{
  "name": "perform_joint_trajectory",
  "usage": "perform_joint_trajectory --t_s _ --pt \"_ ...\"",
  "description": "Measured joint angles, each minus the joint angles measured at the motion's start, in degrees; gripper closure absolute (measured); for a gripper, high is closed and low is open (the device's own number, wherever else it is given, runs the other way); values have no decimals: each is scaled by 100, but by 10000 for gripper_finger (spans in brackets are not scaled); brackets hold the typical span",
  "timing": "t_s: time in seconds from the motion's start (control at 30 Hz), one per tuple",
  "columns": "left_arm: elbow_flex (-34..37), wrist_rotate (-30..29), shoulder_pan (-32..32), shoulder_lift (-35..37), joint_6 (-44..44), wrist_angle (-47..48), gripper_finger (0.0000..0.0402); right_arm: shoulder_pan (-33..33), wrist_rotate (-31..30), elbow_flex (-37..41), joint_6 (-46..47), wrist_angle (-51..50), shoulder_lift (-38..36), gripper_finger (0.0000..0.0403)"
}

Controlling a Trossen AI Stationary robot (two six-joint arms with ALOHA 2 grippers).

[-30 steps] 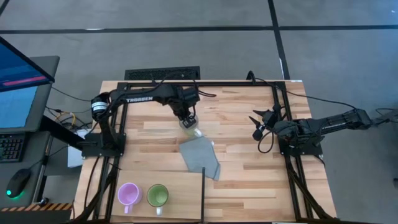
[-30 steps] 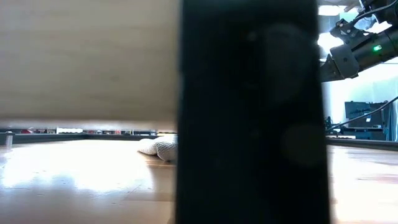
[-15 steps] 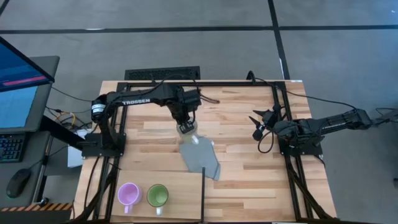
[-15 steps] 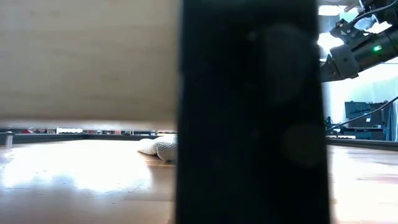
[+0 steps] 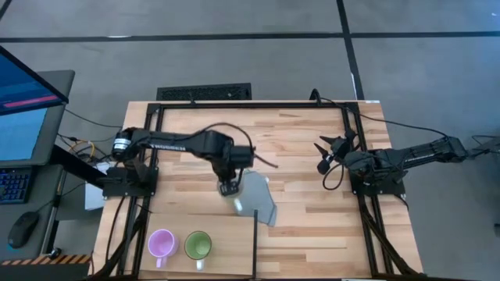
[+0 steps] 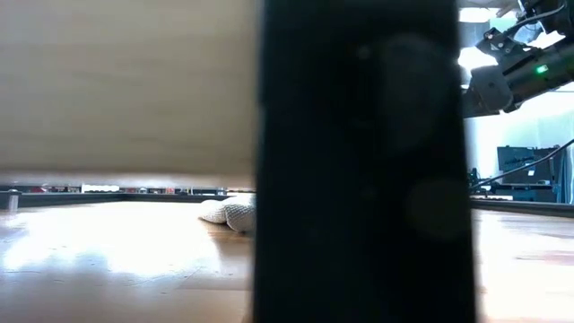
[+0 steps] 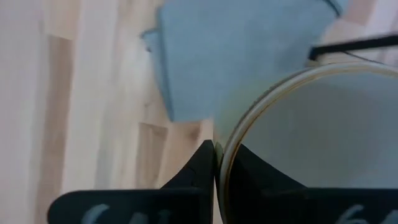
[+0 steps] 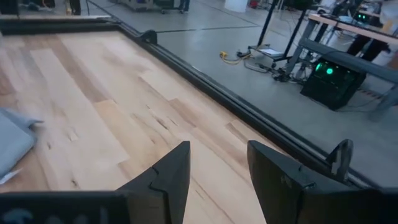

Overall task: Stack small to large cups/mugs on shelf
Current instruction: Put the white mug onto the shelf

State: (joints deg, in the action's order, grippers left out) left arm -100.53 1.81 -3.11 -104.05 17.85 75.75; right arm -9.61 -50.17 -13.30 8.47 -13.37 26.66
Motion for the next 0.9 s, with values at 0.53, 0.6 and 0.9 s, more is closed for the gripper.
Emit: perform_joint_trajectory --t_s 0.53,0.6,0.9 --pt "0 28 -1283 0 207 -520 391 0 -5 0 212 -2 0 220" --pt "0 37 -1396 0 127 -631 391 0 -5 0 212 -2 2 220" --pt "2 -27 -1840 -17 -57 -858 391 0 -5 0 338 -9 1 222"
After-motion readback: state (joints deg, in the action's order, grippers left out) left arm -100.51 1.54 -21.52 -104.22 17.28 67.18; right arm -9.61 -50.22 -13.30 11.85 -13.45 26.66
